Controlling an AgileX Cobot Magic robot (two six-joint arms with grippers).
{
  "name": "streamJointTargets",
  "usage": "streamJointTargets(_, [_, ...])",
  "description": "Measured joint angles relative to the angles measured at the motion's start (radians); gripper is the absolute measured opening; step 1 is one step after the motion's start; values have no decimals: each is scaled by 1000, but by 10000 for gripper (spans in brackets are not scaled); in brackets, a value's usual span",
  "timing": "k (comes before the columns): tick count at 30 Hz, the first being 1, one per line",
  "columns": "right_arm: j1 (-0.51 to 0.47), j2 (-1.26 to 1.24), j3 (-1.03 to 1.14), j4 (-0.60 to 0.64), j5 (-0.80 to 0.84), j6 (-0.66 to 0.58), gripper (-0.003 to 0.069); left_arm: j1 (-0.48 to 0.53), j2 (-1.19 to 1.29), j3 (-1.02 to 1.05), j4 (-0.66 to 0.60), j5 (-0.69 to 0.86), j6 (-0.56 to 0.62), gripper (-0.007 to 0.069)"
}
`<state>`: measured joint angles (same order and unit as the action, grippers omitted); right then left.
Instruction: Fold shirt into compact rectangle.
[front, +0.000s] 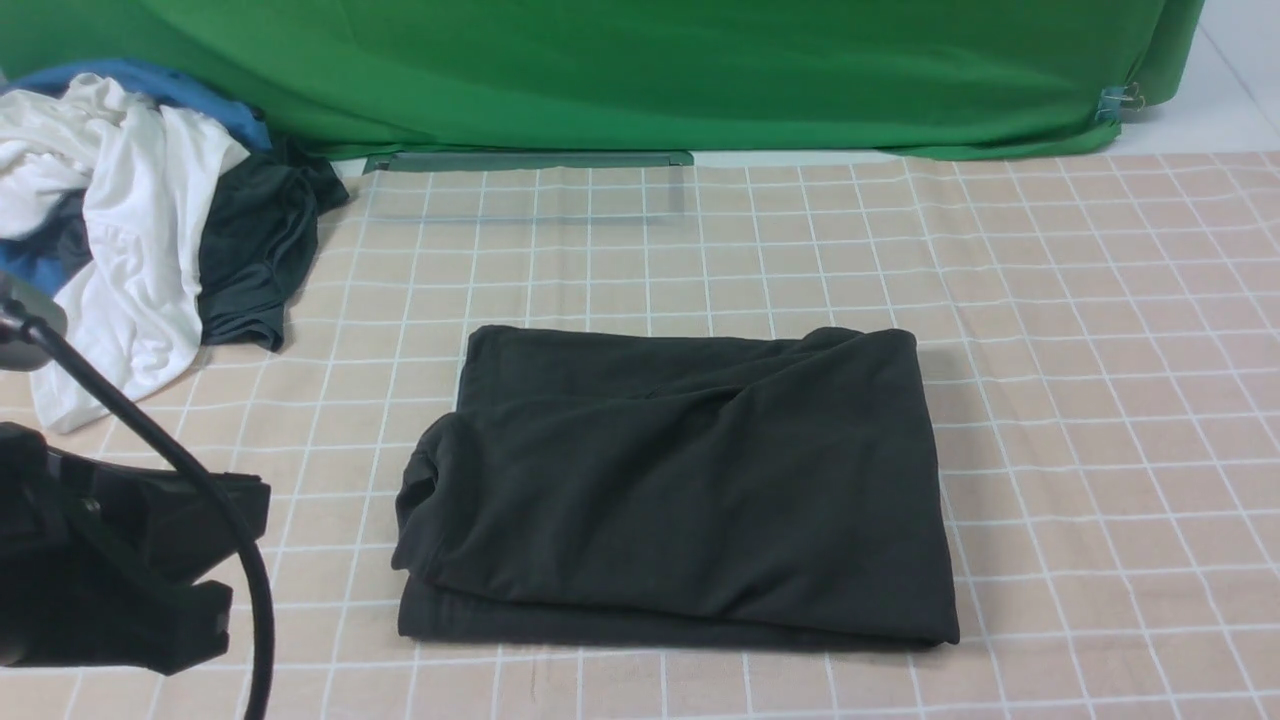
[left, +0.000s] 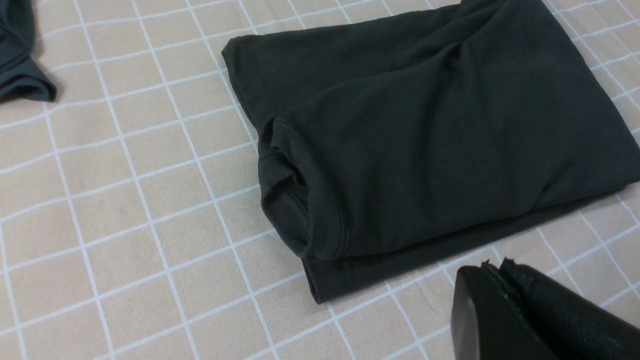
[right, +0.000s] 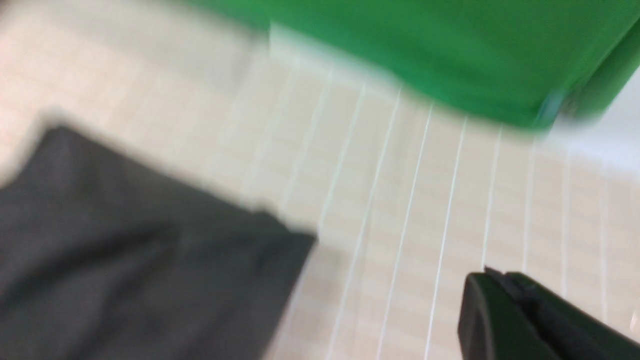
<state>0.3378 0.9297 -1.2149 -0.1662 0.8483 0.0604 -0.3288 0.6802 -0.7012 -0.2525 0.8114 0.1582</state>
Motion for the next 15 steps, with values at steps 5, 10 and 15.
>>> streamJointTargets(5, [0, -351, 240, -4, -240, 19, 35, 0, 0, 0, 0, -4, 0, 19])
streamJointTargets(10, [0, -635, 486, -5, -439, 5, 35, 0, 0, 0, 0, -25, 0, 19])
streamJointTargets(15, [0, -818, 638, -6, -537, 3, 44, 0, 0, 0, 0, -53, 0, 19])
